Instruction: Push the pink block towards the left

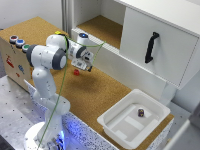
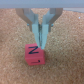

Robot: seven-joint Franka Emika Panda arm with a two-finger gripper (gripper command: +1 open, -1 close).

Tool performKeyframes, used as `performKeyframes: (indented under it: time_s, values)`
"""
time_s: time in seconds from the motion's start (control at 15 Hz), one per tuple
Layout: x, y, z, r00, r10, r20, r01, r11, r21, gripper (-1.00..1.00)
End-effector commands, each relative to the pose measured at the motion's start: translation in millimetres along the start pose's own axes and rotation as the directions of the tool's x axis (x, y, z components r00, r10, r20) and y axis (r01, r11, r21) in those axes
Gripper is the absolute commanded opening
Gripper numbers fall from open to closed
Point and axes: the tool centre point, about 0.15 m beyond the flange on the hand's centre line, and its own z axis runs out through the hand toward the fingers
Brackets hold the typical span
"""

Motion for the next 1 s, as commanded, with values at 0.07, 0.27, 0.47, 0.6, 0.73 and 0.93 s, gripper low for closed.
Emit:
performKeyframes:
  time_s: [0.07, 0.27, 0.47, 0.6, 0.73, 0.93]
  values:
    - [-5, -15, 12, 0.994, -0.105, 0.013, 0.103, 0.992, 0.077, 1.00]
    - [8, -16, 31, 0.991, -0.136, 0.003, 0.135, 0.988, 0.069, 1.00]
    - [26, -24, 53, 0.980, -0.188, -0.057, 0.190, 0.981, 0.031, 1.00]
    - [31, -31, 66, 0.976, -0.207, -0.066, 0.209, 0.978, 0.014, 1.00]
    - [22, -31, 68, 0.979, -0.190, -0.074, 0.187, 0.981, -0.045, 1.00]
    - [4, -17, 61, 0.987, -0.129, -0.092, 0.123, 0.990, -0.066, 1.00]
